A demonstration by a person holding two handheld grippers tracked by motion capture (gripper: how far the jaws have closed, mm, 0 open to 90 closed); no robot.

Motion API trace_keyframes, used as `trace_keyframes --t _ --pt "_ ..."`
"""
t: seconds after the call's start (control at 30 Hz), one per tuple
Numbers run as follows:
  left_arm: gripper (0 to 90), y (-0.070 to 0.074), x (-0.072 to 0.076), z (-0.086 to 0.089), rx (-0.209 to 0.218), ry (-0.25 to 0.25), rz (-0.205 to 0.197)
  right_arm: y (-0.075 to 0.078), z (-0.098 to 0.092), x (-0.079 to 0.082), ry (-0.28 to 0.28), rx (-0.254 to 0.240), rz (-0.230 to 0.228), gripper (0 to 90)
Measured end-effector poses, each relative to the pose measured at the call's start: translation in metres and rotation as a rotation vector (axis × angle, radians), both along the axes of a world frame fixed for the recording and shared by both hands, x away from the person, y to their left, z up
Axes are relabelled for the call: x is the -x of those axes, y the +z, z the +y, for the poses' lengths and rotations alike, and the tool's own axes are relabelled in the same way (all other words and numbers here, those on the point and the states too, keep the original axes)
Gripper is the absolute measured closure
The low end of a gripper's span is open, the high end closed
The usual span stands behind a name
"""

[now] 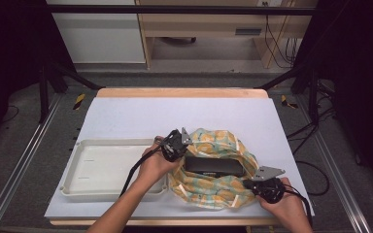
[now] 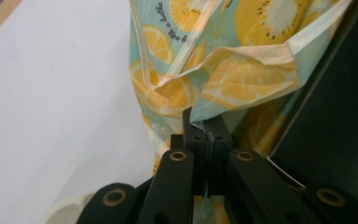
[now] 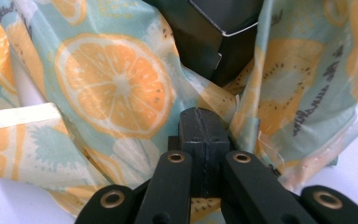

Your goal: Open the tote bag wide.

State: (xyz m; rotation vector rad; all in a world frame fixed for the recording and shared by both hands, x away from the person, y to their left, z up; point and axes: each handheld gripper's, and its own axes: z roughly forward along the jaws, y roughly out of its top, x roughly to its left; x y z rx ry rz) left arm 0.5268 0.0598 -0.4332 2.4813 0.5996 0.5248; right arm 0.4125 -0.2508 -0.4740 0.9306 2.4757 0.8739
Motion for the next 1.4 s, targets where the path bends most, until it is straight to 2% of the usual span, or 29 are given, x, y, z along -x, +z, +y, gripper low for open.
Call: trace_keyframes --t 0.17,0.3,0.57,1.4 --pt "90.0 -0.005 -0.007 0.000 -0.006 0.029 0.025 0.000 -0.002 -0.001 0.003 -0.011 0.009 90.0" --pt "90.0 -0.006 -0.008 0.001 -0.021 0.037 0.027 -0.001 -0.003 0.000 0.003 -0.022 0.005 90.0" --pt "90.0 -0.006 -0.015 0.009 -0.012 0.074 0.029 -0.002 -0.004 0.000 0.007 -0.032 0.002 90.0" --pt "90.0 -0.008 -0.026 0.015 0.007 0.101 0.027 -0.003 -0.005 0.000 0.010 -0.033 -0.001 90.0"
